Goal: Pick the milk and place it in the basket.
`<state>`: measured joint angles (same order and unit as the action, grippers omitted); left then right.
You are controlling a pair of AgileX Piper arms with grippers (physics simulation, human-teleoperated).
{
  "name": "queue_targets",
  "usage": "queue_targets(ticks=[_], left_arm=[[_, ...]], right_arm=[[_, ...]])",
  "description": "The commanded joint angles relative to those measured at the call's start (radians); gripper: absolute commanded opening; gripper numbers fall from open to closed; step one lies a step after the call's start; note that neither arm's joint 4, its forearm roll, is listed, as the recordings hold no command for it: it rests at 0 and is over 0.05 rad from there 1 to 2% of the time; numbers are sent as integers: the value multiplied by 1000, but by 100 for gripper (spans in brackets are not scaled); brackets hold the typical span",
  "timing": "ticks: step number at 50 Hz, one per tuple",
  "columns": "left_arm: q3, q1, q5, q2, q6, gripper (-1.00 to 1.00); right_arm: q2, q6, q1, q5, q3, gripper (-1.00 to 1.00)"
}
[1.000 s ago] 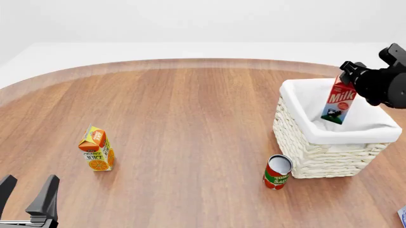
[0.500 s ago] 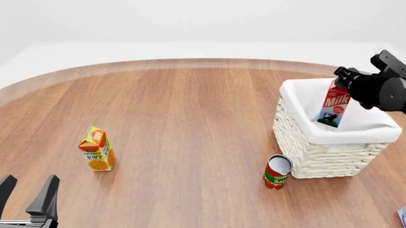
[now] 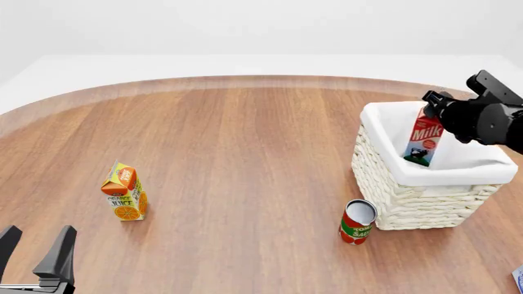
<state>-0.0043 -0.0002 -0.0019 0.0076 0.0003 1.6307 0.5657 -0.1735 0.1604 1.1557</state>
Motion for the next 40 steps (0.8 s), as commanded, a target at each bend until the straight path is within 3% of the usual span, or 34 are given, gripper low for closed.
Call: queue_targets(ticks=[1, 40], left_arm=[[0, 0, 0, 0, 0, 100], [0, 0, 0, 0, 0, 100]], right_arm=[[16, 7, 1, -21, 22, -100], [73, -5, -2, -49, 31, -100]])
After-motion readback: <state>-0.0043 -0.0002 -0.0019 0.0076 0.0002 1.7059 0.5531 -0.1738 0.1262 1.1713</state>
